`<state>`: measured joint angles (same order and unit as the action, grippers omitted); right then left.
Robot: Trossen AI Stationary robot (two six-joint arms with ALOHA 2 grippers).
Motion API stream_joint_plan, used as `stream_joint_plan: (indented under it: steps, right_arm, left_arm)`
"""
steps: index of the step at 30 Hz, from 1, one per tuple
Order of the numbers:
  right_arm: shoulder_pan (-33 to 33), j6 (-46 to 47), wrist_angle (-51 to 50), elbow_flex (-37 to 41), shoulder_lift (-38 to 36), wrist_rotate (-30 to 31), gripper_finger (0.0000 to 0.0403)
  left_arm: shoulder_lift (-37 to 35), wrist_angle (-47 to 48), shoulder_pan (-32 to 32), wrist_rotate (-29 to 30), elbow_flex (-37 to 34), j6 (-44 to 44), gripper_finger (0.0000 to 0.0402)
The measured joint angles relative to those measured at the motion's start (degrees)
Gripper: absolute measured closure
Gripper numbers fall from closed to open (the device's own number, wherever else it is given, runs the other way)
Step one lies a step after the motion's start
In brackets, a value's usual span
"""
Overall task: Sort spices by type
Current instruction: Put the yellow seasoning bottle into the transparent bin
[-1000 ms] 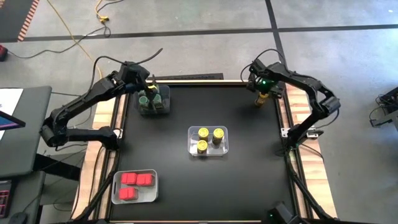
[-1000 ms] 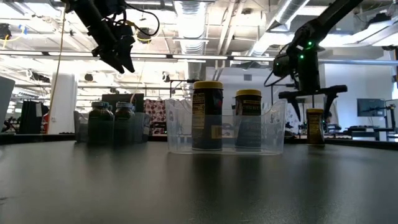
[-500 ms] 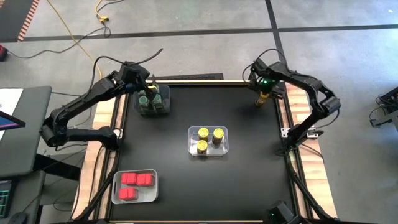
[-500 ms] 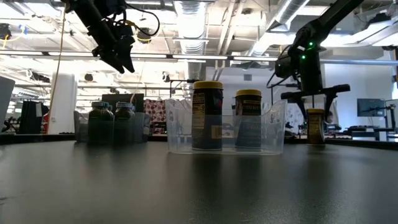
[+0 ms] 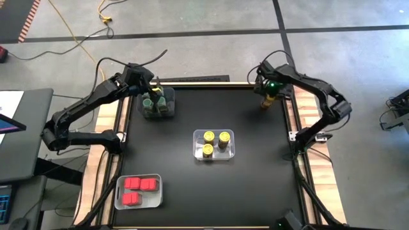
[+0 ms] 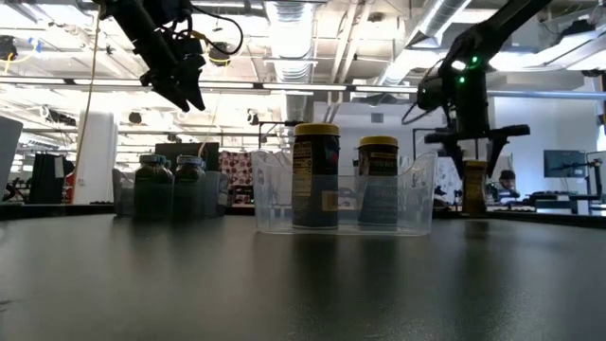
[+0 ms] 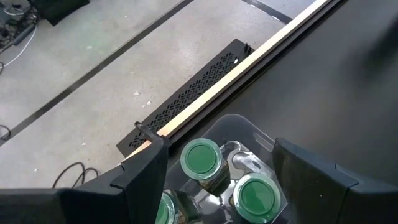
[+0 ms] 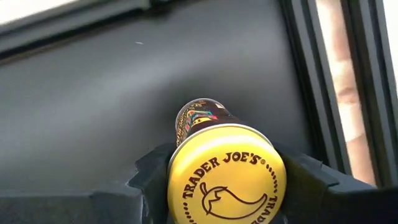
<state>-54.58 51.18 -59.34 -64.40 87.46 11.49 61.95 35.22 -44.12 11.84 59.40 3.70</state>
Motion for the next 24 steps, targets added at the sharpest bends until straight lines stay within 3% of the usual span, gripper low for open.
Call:
stream_joint_plan:
  steps: [7,16,19,24]
  right_arm:
    - [3.08,-7.90,-0.21,0.00,-10.74,-0.60,0.0157]
    - [15.00,-14.30,-1.88,0.00,-28.58,-1.93,0.0157]
    - [20.43,-14.38,-4.21,0.00,-33.33,-2.70,0.0157]
    - [30.75,-15.75,-5.48,0.00,-37.36,-2.82,0.0157]
  left_arm:
    - [0.00,0.00,0.00,0.00,0.00,-0.03,0.0125]
    - [-0.20,0.16,1.47,-2.27,-0.02,-1.62,0.0125]
    - [-0.53,0.32,4.18,-5.71,-0.02,-3.08,0.0125]
    - [-0.52,4.74,13.07,-6.31,-0.02,-5.14,0.0125]
